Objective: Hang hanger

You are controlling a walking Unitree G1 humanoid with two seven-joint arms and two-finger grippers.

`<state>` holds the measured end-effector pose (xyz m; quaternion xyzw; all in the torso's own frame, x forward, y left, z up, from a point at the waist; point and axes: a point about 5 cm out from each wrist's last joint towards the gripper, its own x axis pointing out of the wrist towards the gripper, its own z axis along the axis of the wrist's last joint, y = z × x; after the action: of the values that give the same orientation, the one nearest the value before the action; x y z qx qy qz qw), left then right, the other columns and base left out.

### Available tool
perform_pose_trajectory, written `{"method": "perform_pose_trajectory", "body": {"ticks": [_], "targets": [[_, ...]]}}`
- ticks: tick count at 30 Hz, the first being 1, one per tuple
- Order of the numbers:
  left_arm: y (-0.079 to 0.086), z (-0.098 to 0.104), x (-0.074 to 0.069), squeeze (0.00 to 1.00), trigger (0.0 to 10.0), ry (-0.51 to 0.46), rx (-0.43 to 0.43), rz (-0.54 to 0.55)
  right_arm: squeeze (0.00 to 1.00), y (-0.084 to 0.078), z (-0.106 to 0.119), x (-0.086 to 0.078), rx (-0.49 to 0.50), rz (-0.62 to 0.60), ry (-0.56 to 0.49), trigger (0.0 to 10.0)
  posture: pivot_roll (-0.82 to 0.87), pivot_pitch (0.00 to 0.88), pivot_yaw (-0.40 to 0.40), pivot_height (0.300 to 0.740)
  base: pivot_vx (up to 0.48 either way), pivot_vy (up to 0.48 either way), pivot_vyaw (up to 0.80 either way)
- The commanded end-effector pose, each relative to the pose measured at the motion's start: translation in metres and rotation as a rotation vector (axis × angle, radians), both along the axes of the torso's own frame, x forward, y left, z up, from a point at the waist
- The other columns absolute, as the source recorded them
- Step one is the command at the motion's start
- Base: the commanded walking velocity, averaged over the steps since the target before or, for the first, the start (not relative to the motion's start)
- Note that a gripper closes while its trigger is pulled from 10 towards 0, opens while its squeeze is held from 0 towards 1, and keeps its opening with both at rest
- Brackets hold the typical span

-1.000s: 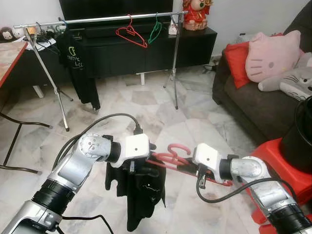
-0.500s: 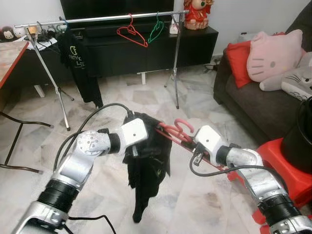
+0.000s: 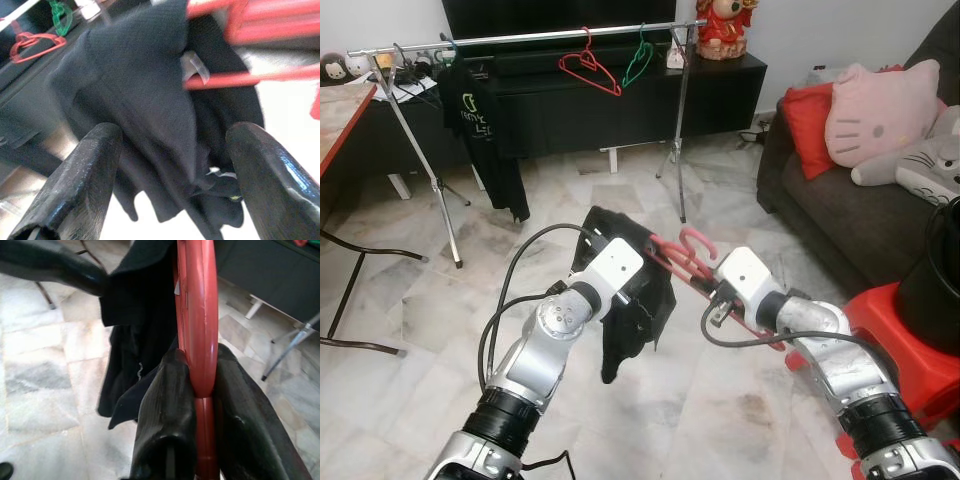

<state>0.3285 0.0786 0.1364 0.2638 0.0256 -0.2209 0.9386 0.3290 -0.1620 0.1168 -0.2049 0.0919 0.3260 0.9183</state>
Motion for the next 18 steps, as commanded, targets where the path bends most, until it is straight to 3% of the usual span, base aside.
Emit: {"method": "perform_pose_trajectory", "body": {"ticks": [1,13,18], "targets": [[0.002,-0.010,-0.001,0.00,10.0,0.030,0.042,0.037,0.00,0.002,0.021,0.007,0.045,-0.013,-0.077,0.0,-0.05,0.000,-0.010,0.740,0.000,0.000,0.00],[-0.013,-0.012,0.004,0.00,10.0,0.049,0.008,0.080,0.00,0.010,0.030,0.006,0.062,0.016,-0.081,0.0,-0.05,0.000,-0.013,0.740,0.000,0.000,0.00],[-0.010,-0.006,0.012,0.00,10.0,0.010,-0.036,0.161,0.00,0.016,0.030,0.002,0.070,0.039,-0.079,0.0,-0.05,0.000,-0.016,0.740,0.000,0.000,0.00]]}}
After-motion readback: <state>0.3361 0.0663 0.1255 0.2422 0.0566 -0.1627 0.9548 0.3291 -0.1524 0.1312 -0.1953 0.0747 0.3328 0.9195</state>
